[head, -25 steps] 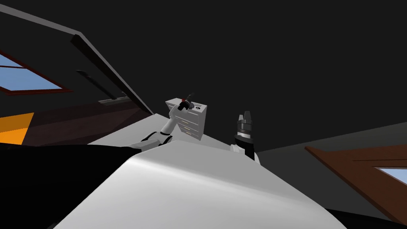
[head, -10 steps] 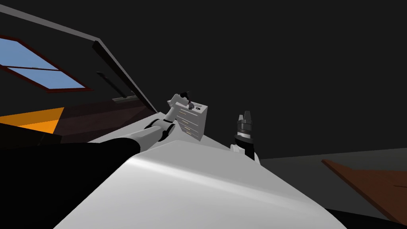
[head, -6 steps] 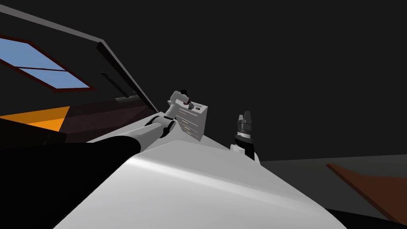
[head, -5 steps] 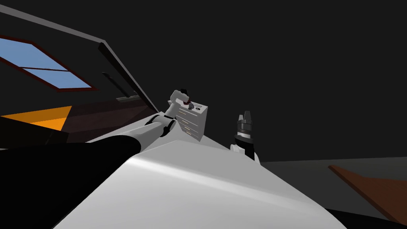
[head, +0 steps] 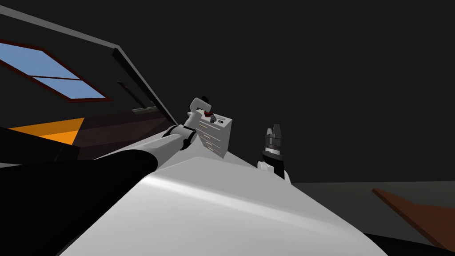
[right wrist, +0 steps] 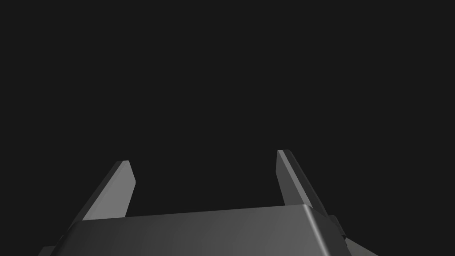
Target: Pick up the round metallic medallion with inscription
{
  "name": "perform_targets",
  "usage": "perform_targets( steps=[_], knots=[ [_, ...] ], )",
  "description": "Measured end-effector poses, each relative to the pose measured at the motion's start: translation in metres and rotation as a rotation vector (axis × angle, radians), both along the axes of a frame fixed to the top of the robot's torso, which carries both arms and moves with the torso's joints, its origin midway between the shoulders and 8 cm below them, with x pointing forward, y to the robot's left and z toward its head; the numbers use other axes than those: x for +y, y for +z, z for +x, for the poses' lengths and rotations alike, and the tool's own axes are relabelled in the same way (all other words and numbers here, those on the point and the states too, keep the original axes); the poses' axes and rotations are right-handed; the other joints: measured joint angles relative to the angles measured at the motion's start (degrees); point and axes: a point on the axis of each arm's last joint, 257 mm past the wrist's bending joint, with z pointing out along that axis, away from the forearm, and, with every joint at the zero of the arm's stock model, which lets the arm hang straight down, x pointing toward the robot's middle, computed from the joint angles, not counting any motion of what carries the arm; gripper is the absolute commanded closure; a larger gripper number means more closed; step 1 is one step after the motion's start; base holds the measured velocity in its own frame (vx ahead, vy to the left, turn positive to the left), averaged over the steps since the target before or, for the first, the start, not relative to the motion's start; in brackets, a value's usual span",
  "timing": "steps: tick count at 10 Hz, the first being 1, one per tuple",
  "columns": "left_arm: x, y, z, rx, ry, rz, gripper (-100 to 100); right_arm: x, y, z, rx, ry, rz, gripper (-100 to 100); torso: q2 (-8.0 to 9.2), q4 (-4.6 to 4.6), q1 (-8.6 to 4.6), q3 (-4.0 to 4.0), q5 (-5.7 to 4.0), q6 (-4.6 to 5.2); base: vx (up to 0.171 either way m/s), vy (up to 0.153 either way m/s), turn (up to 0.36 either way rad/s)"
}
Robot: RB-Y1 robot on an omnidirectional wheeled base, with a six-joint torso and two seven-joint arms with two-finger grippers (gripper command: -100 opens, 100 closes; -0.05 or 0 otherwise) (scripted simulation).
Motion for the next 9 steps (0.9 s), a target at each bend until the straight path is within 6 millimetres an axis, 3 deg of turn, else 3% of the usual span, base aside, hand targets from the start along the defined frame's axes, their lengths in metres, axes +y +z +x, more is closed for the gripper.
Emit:
perform_targets(
  steps=[9],
  knots=[
    [0.020, -0.021, -0.015, 0.247, 0.093, -0.053, -100, 0.000, 0.000, 0.000, 0.000, 0.000, 0.000, 0, 0.00, -0.01, 0.03, 0.00, 0.01, 0.00, 0.026, -0.030, 0.027]
  ],
)
